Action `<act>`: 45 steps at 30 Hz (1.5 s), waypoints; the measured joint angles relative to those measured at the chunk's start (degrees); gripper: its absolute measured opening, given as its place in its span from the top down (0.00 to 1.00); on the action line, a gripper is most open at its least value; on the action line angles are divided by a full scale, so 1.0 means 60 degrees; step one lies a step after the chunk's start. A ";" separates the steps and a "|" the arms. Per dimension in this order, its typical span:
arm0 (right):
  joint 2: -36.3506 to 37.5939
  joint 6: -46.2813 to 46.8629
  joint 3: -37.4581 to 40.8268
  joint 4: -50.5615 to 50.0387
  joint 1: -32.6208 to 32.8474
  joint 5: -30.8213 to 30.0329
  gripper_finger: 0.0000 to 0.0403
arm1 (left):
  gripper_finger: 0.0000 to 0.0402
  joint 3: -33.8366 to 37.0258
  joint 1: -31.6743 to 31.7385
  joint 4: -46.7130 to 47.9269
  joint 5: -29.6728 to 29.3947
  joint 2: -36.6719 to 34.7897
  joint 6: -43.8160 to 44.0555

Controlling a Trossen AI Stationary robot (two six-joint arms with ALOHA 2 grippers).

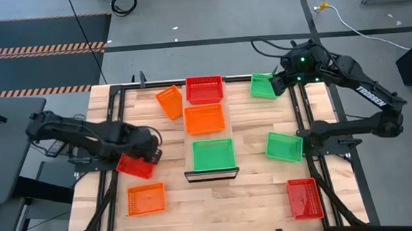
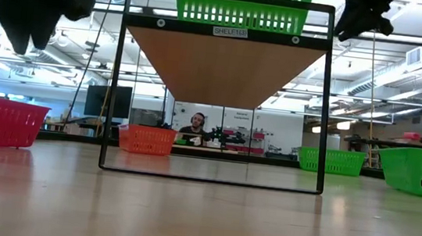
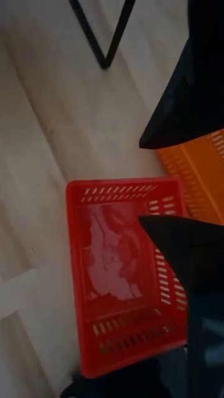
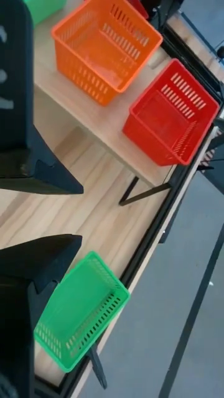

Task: Stack baskets on shelf by color
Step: Stack the left red basket on top of the red basket on the shelf

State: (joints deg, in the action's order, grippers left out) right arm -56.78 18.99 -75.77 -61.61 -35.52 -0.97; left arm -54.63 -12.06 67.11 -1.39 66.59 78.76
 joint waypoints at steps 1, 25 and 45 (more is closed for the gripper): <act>-0.0001 -0.0120 0.0000 -0.0049 -0.0113 0.0128 0.70 | 0.51 0.0000 -0.0143 -0.0164 -0.0049 0.0196 0.0120; 0.0270 -0.0417 0.0000 -0.0534 -0.0669 0.1205 0.70 | 0.62 0.1161 -0.0844 -0.3492 0.0476 0.4225 0.0679; 0.0278 -0.0295 0.0000 -0.0611 -0.0669 0.0934 0.71 | 0.99 0.0767 0.0117 -0.0274 -0.0116 0.1095 -0.1813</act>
State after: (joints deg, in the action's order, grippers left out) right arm -55.11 17.22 -75.77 -65.28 -39.53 4.64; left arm -50.03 -11.36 65.47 -2.09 73.16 67.88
